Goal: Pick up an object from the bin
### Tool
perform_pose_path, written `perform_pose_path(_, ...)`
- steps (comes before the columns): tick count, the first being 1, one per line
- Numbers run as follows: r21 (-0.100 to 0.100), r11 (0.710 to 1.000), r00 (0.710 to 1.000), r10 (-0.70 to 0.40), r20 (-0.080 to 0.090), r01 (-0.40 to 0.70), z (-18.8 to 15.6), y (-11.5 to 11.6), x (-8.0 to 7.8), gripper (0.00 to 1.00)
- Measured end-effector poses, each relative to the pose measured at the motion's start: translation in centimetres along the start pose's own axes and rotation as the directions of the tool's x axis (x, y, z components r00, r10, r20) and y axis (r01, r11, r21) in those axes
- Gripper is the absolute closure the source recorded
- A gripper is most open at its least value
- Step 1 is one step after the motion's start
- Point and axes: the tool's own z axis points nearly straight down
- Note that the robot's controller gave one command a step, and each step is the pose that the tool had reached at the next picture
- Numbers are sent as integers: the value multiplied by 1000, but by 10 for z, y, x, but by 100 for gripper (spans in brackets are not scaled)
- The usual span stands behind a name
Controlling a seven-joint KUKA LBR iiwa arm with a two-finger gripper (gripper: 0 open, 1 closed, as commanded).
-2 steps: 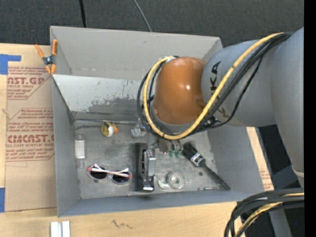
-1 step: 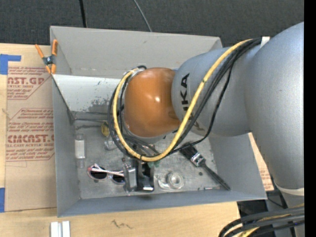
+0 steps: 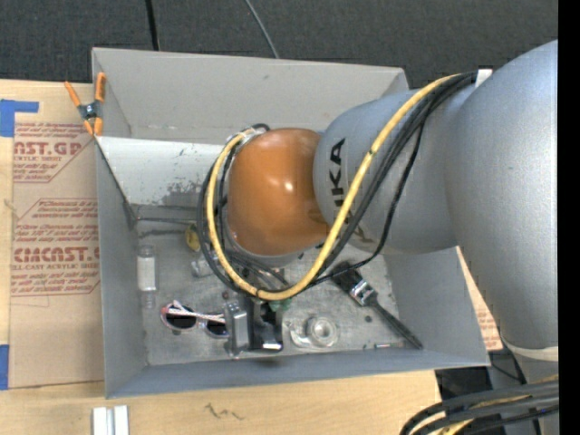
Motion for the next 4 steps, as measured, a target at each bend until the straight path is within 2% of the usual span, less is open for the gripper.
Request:
perform_pose_path(1, 2, 1000, 1000, -17, 12, 17, 78, -32, 17, 0)
perform_pose_path(2, 1, 998, 996, -68, 53, 68, 96, -39, 6, 100)
perform_pose_path(4, 2, 997, 996, -82, 39, 82, 95, -39, 9, 100)
